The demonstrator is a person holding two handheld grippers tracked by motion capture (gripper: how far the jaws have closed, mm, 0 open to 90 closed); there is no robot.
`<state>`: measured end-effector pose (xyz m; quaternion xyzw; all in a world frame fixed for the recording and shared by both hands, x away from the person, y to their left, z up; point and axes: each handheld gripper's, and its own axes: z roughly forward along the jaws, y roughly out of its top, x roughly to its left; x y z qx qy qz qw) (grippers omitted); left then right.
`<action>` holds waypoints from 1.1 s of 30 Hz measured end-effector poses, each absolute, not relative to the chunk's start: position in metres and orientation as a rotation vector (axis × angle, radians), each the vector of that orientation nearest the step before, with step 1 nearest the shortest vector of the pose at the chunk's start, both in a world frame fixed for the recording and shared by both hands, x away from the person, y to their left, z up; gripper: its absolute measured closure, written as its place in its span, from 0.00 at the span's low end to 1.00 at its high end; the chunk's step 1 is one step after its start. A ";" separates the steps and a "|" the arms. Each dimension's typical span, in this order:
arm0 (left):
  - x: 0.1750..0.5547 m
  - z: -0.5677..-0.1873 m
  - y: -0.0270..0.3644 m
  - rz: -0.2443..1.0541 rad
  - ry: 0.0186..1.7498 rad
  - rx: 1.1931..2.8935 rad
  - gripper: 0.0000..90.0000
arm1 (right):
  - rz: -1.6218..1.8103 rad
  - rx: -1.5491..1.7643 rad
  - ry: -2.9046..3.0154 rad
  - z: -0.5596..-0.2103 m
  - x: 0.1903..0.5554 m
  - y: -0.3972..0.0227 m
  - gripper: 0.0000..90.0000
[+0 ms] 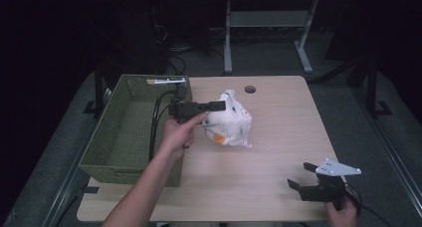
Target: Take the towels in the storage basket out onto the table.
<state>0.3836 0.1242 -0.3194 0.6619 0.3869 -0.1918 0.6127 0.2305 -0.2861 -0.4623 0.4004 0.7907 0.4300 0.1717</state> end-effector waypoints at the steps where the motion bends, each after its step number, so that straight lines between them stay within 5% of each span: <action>1: 0.384 -0.319 0.124 -0.442 0.892 1.527 0.89 | 1.221 1.137 2.245 -0.462 0.231 -0.286 0.16; 33: 0.392 -0.377 0.064 -0.412 0.975 1.609 0.89 | 1.220 1.135 2.249 -0.463 0.231 -0.285 0.16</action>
